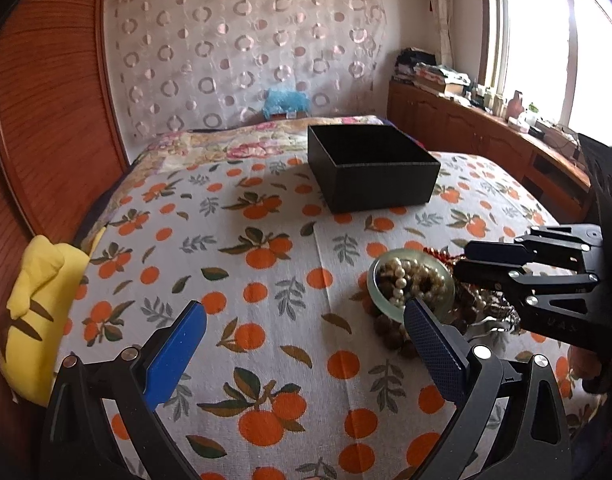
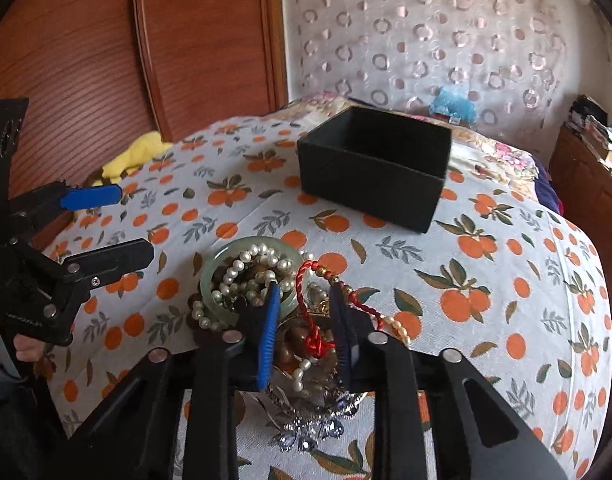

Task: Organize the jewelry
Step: 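Grasp the red string bracelet with the right tool while the left tool grasps the jade bangle, then carry both pieces over the black box and open both tools to drop them, then grasp a pearl necklace with the left tool while the right tool grasps a gold chain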

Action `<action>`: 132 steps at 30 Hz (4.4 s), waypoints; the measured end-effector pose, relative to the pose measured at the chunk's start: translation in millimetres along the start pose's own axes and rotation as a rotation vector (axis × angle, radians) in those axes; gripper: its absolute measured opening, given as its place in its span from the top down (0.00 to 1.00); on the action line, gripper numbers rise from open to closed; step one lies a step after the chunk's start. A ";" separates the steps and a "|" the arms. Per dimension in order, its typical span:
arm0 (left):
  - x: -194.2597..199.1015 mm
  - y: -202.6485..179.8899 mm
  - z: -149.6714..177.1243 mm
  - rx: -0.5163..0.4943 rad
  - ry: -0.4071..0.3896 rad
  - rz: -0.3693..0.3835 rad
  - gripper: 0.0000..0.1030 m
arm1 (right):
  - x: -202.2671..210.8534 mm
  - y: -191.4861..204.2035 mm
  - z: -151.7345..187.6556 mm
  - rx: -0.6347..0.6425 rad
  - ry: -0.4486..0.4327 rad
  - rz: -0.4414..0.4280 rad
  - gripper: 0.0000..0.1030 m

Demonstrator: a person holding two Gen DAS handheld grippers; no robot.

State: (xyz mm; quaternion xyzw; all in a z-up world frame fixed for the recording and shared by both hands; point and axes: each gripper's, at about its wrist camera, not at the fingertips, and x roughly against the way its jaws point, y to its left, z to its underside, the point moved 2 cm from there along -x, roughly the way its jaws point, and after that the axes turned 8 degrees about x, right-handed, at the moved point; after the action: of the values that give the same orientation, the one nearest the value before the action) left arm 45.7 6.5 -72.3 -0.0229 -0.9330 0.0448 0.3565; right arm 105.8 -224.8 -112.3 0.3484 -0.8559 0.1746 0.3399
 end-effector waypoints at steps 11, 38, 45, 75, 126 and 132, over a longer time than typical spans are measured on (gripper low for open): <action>-14.1 -10.2 4.5 -0.032 0.060 0.049 0.07 | 19.0 -16.2 -2.1 -0.009 -0.051 0.016 0.97; -66.2 -65.8 -5.8 -0.175 0.199 0.220 0.30 | 62.7 -43.8 10.6 -0.081 -0.135 0.077 0.97; -57.5 -66.8 -8.3 -0.176 0.143 0.234 0.33 | 60.4 -42.3 11.0 -0.079 -0.133 0.079 0.97; -55.2 -32.2 -96.5 -0.096 0.002 0.183 0.33 | -2.2 -101.7 -113.9 -0.083 -0.156 0.060 0.97; -57.3 -67.4 -88.8 -0.147 0.015 0.156 0.24 | 35.0 -79.3 1.6 -0.112 -0.128 0.026 0.69; -29.8 -61.7 -67.7 -0.136 0.012 0.210 0.24 | 34.4 -65.6 21.6 -0.085 -0.071 0.036 0.69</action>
State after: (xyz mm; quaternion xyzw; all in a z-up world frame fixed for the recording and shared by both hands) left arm 112.4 -52.6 -35.8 -0.1449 -0.9241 0.0186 0.3531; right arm 124.7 -298.4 -99.3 0.3241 -0.8803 0.1317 0.3206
